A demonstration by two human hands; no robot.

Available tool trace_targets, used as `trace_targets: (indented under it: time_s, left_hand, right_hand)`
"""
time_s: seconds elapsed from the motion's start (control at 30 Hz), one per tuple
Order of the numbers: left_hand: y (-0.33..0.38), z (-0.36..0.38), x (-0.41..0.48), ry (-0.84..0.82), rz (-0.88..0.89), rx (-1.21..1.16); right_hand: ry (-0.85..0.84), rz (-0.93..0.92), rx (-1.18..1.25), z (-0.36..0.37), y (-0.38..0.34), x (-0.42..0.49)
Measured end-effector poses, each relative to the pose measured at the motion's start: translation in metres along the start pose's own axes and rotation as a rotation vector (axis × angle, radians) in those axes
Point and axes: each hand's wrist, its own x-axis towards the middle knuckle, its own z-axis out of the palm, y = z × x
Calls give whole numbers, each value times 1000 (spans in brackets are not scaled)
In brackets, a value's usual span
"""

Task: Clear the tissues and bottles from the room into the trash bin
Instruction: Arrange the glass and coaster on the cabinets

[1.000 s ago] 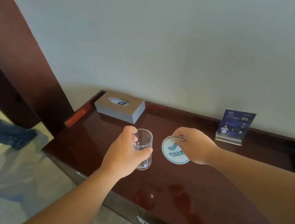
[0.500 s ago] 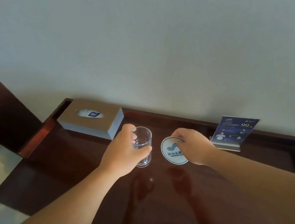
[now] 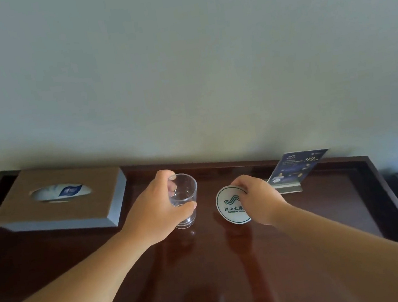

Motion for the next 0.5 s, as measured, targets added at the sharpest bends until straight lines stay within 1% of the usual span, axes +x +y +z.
trace_targets:
  time_s: [0.13,0.37,0.5]
  left_hand:
    - [-8,1,10,-14,15,0]
    - [-9,1,20,-1,-9,-9]
    - [-8,1,23,3,-15,-8]
  right_hand:
    - [8,47,25,4,3,14]
    - [26,49,59,4,4,45]
    - [33,84,80,8,9,59]
